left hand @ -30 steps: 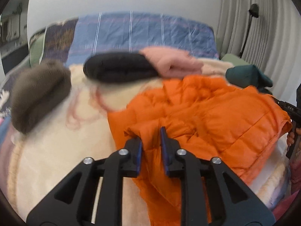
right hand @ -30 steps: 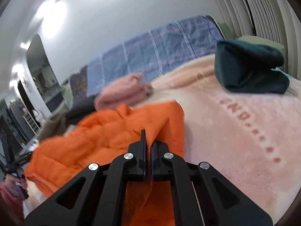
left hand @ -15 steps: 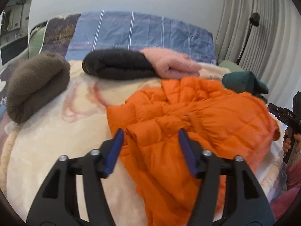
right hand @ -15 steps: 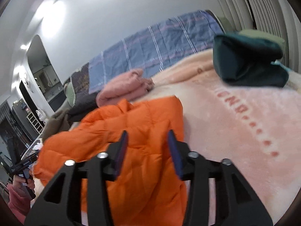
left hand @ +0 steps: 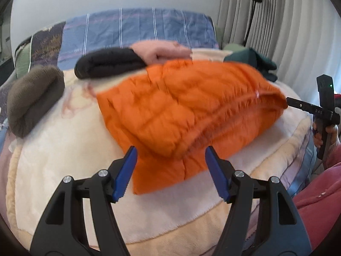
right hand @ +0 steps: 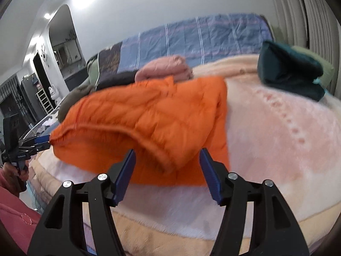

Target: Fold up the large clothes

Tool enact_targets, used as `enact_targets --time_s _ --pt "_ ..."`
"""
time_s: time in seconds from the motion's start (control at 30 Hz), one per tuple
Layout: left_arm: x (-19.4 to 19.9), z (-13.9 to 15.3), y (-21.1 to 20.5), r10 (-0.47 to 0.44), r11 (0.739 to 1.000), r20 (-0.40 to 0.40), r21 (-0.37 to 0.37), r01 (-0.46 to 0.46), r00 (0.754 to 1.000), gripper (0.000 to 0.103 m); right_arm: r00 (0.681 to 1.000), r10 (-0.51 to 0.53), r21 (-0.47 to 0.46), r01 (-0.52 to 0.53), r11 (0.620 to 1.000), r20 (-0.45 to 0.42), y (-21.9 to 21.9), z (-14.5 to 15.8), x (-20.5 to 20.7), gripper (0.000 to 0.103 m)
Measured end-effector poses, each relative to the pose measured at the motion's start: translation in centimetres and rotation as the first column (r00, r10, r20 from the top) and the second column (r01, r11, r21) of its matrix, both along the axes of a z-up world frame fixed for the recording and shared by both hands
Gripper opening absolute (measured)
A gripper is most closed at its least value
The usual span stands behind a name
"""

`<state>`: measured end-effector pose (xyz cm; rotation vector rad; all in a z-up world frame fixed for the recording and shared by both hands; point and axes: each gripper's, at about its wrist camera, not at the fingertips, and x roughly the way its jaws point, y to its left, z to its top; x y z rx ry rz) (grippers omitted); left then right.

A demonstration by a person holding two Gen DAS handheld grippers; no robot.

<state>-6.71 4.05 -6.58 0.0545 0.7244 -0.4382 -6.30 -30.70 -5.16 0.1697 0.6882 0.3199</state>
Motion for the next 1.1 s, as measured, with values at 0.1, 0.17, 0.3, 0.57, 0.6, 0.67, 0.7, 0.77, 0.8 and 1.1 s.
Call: enact_targets --time_s 0.1,0.17,0.3,0.57,0.6,0.67,0.7,0.77,0.8,1.1 --pt "0.2 -0.7 -0.5 -0.003 1.0 -0.024 -0.016 0.003 1.0 0.065 0.999 0.041 -0.002 -0.041 0.999 -0.03 0.9 -0.9 0.2 0.062" --pt "0.2 -0.8 -0.6 -0.027 0.999 -0.03 -0.043 0.026 0.999 0.058 0.997 0.074 -0.035 -0.075 0.997 -0.033 1.6 -1.0 0.2 0.062" --pt "0.4 -0.1 -1.1 -0.113 0.988 -0.015 -0.112 0.11 0.994 0.052 0.994 0.109 -0.08 -0.111 0.991 -0.029 2.7 -0.9 0.4 0.062" --pt "2.9 3.8 -1.8 -0.113 0.983 0.123 -0.132 0.129 0.986 0.052 0.981 0.097 -0.045 -0.09 0.995 0.17 2.6 4.3 1.8 0.062" --pt "3.5 4.6 -1.7 -0.097 0.985 0.154 -0.129 0.118 0.983 0.053 0.976 0.089 -0.044 -0.082 0.996 0.199 2.5 5.0 2.1 0.062" --pt "4.7 5.9 -1.4 -0.06 0.988 0.201 -0.126 0.086 0.978 0.054 0.965 0.069 -0.046 -0.059 0.997 0.252 2.3 6.5 3.1 0.062" --pt "5.4 6.5 -1.3 -0.04 0.99 0.218 -0.123 0.068 0.975 0.054 0.961 0.058 -0.049 -0.046 0.998 0.271 2.2 7.1 3.7 0.062" --pt "7.5 7.7 -1.1 0.007 0.993 0.251 -0.116 0.023 0.968 0.055 0.956 0.015 -0.059 0.003 0.998 0.294 2.0 8.2 5.6 0.063" --pt "8.5 8.1 -1.1 0.025 0.993 0.259 -0.116 0.005 0.965 0.057 0.954 -0.019 -0.065 0.04 0.997 0.298 1.9 8.7 6.6 0.064" --pt "16.1 8.2 -0.8 0.18 0.982 0.231 -0.106 -0.159 0.956 0.066 0.962 -0.193 0.064 0.184 0.981 0.195 -0.6 9.0 14.3 0.068"
